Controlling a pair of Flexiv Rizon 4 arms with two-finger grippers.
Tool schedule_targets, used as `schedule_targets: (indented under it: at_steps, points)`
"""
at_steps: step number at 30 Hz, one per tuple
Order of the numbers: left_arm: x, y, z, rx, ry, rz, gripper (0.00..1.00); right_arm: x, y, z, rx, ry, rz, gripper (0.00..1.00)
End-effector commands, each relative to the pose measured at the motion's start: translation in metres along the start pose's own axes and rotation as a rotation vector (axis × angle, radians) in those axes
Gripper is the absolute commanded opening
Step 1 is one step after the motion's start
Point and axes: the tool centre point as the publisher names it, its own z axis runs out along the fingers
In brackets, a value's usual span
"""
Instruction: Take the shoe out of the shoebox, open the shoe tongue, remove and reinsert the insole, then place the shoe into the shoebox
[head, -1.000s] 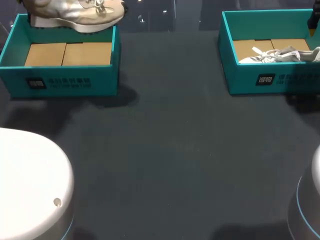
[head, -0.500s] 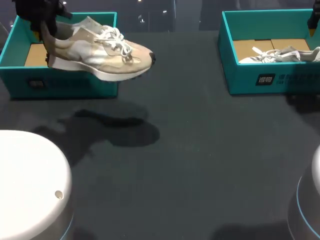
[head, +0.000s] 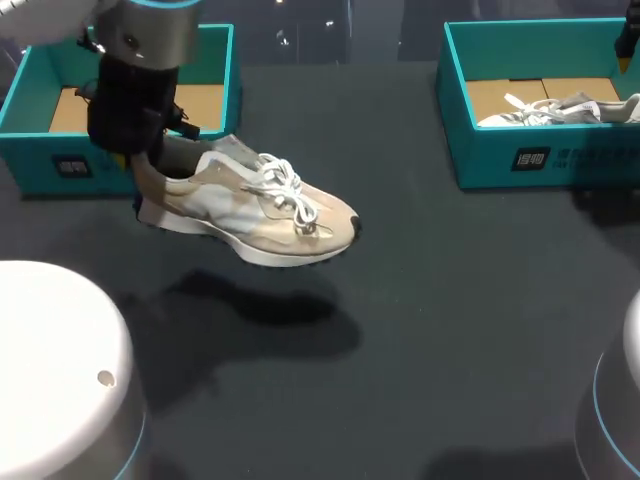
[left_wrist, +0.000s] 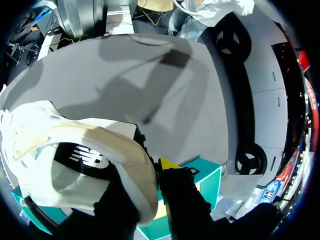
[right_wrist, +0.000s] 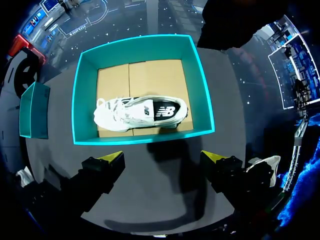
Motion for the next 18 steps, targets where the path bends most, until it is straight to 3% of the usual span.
schedule_targets:
  at_steps: [1,10,18]
  points:
    - [-0.018,-0.009,0.006,-0.264,0.019,-0.007,0.0,0.0,-0.001,0.0,-0.002,-0.001,0.001,1.0]
    - [-0.071,-0.005,0.019,-0.218,0.015,0.004,0.0,0.0,-0.001,0.0,-0.002,-0.001,0.001,1.0]
    - [-0.071,-0.005,0.019,-0.218,0.015,0.004,0.0,0.0,-0.001,0.0,-0.002,-0.001,0.001,1.0]
